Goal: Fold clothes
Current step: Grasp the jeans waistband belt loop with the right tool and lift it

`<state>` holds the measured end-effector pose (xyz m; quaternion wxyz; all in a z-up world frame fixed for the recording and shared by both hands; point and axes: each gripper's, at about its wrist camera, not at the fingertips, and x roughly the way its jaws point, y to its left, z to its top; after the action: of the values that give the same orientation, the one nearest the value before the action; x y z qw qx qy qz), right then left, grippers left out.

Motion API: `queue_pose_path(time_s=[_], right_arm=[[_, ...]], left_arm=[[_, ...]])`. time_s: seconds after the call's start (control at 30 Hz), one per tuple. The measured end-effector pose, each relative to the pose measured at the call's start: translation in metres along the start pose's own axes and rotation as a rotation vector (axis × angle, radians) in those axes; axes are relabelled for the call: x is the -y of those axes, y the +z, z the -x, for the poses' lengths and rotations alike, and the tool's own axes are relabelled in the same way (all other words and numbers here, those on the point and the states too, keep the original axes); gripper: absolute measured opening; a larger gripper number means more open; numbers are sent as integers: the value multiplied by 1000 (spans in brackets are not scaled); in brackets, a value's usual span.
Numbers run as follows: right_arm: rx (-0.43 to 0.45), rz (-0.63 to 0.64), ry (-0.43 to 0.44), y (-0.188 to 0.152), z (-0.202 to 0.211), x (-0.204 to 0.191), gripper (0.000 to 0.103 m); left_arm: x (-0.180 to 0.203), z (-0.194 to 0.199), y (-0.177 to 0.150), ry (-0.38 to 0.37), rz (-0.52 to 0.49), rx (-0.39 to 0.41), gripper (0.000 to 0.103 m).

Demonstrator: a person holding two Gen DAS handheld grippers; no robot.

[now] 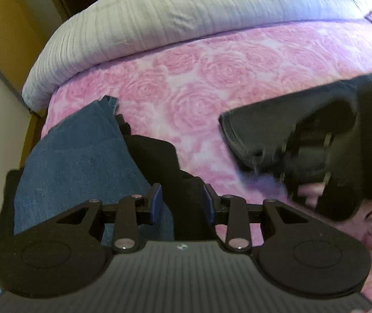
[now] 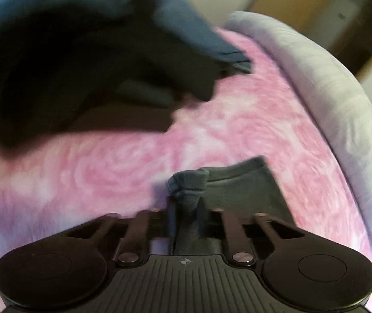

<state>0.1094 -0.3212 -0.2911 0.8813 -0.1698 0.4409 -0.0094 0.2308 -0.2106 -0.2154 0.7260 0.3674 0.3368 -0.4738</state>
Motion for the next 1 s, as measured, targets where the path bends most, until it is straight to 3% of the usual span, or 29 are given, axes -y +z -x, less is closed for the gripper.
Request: queue_pose_path(time_s=[0.17,0.27,0.43,0.57,0.67,0.73,0.8,0.87,1.0], right_arm=[[174,-323,7,-7,86,76,9],[313,-580,-25,-39,157,142,9],[512,-988,-199,-162,309,231,9],[571,-1308,-415,-314,398,259,9],[468,-1514,-515,-436,396,264,9],[402,-1723,-487,-517,369,261,9],[326,-1868,-435,-570,341,255,9],[303,-1885,-394,-590,332,252,8],[331,-1863,-336,-587,339,257,8]], left_arm=[[34,5,21,-39,-32,14,30],[69,7,51,-85,-96,40,30],[160,6,110,-208,-253,101,30],[266,-1,154,-317,-368,129,30],[344,-13,174,-389,-428,128,30],[392,-22,184,-429,-459,112,30],[434,-31,189,-459,-495,87,30],[467,-35,190,-457,-561,85,30],[490,-54,193,-442,-602,41,31]])
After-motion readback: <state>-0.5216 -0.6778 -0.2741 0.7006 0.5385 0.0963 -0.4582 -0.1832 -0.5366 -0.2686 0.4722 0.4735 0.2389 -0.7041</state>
